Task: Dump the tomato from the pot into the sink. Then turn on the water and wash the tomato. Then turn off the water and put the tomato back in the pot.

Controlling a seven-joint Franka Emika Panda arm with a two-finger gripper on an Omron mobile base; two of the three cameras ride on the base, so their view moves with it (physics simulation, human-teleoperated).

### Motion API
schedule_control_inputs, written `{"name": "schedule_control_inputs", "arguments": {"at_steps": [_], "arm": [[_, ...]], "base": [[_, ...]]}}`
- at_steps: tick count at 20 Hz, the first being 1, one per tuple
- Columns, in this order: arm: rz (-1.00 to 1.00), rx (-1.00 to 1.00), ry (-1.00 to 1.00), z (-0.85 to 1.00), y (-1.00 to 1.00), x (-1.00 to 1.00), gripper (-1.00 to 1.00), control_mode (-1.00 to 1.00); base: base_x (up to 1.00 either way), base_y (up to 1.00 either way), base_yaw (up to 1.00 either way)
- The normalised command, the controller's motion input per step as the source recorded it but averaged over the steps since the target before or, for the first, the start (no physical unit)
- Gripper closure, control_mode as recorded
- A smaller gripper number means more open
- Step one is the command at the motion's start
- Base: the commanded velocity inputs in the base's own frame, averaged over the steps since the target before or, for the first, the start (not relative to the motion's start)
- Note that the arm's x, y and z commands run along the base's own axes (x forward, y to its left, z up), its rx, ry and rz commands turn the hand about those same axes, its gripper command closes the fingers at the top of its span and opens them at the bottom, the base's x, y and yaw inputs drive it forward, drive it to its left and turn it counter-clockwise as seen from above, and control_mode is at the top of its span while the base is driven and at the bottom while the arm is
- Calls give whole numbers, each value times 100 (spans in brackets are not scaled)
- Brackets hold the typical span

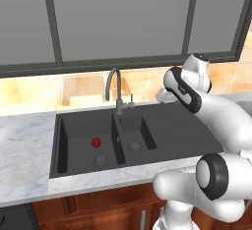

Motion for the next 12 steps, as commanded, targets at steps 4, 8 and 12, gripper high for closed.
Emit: {"name": "schedule_control_inputs", "arguments": {"at_steps": [4, 8, 12], "arm": [[0, 9, -8, 0, 25, 29, -100, -100], [0, 5, -6, 0, 19, 45, -100, -100], [0, 0, -1, -4, 8, 42, -100, -100]], "base": [[0, 0, 0], [0, 0, 0], [0, 0, 0]]}}
